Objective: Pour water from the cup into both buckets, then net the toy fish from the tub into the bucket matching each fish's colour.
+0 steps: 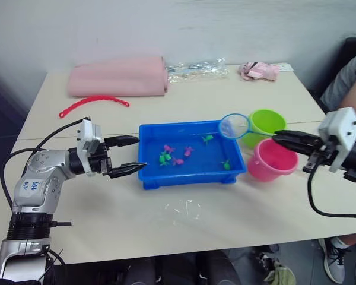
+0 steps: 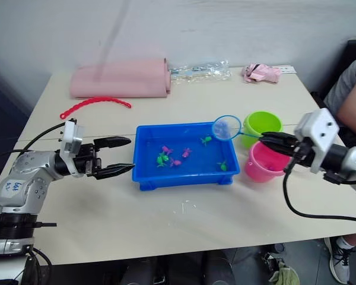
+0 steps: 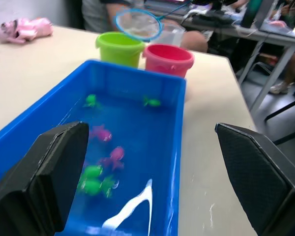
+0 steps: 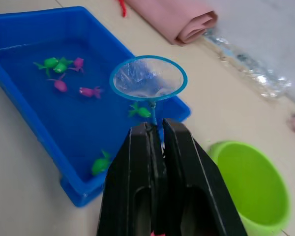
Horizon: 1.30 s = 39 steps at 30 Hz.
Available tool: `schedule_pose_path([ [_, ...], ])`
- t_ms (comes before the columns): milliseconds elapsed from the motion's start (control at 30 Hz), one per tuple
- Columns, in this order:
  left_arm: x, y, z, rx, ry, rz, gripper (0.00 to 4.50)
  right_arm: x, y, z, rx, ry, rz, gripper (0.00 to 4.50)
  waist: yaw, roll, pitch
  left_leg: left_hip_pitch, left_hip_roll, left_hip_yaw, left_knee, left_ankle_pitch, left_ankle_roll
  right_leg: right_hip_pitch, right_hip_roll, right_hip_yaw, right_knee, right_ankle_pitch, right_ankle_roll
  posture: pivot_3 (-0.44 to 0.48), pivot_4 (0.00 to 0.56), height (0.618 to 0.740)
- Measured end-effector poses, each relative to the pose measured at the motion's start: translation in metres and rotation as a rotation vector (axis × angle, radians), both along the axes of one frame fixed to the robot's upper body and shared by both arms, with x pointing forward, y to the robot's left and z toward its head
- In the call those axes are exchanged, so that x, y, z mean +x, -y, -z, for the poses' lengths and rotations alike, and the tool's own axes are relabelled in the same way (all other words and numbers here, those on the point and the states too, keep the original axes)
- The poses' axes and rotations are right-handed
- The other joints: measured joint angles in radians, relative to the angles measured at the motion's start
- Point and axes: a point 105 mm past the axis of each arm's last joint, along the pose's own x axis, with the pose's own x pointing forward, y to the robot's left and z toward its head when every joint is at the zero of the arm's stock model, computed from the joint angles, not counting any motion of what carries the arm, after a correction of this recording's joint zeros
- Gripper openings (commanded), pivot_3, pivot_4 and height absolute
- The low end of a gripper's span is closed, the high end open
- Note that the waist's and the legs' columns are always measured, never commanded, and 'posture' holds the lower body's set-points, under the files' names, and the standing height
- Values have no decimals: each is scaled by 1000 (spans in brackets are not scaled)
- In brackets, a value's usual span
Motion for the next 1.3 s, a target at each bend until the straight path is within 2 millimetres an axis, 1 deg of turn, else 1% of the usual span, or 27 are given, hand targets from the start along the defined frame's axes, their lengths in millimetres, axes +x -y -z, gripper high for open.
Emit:
schedule_pose_path([
  [133, -5, -3, 3, 9, -4, -16, 4477, 12, -13, 12, -79, -71, -13, 0, 3, 0, 0, -4, 0, 1, 1, -1, 1, -3, 1, 0, -1, 1, 1, 0, 150, 740],
  [333, -9, -1, -2, 24, 26, -23, 4477, 25, -18, 41, -194, -187, -28, 0, 7, 0, 0, -6, -1, 1, 1, -1, 1, -4, 2, -1, -2, 1, 2, 0, 150, 740],
  [433, -9, -2, -2, 26, 23, -33, 4477, 31, -24, 52, -216, -224, -47, 0, 5, 0, 0, -6, -1, 1, 2, -1, 1, -5, 3, -1, -1, 1, 2, 0, 150, 740],
  [600, -10, 0, -4, 32, 27, -33, 4477, 40, -37, 61, -217, -241, -73, 0, -3, 0, 0, -6, -1, 2, 2, -1, 1, -5, 3, -1, -1, 1, 2, 0, 150, 740],
  [733, -10, 1, -7, 43, 31, -30, 4477, 49, -56, 70, -170, -241, -98, 0, -6, 0, 0, -6, -1, 2, 2, -1, 1, -5, 3, -1, 1, 1, 2, 0, 150, 740],
  [933, -10, 1, -9, 49, 29, -32, 4477, 56, -73, 77, -90, -239, -115, 0, -6, 0, 0, -7, -1, 2, 2, -1, 1, -5, 3, -1, 4, 1, 2, 0, 150, 740],
  [1100, -9, 0, -8, 49, 23, -40, 4477, 60, -78, 67, 30, -215, -106, 0, -5, 0, 0, -7, -1, 2, 2, -1, 1, -5, 3, -1, 4, 1, 2, 0, 150, 740],
  [1200, -9, 0, -8, 49, 23, -40, 4477, 58, -76, 69, 96, -227, -100, 0, -5, 0, 0, -7, -1, 1, 2, -1, 1, -5, 3, -1, 4, 1, 2, 0, 150, 740],
  [1300, -9, 0, -8, 49, 23, -39, 4477, 55, -69, 73, 144, -242, -80, 0, -5, 0, 0, -7, -1, 1, 2, -1, 1, -5, 3, -1, 4, 1, 2, 0, 150, 740],
])
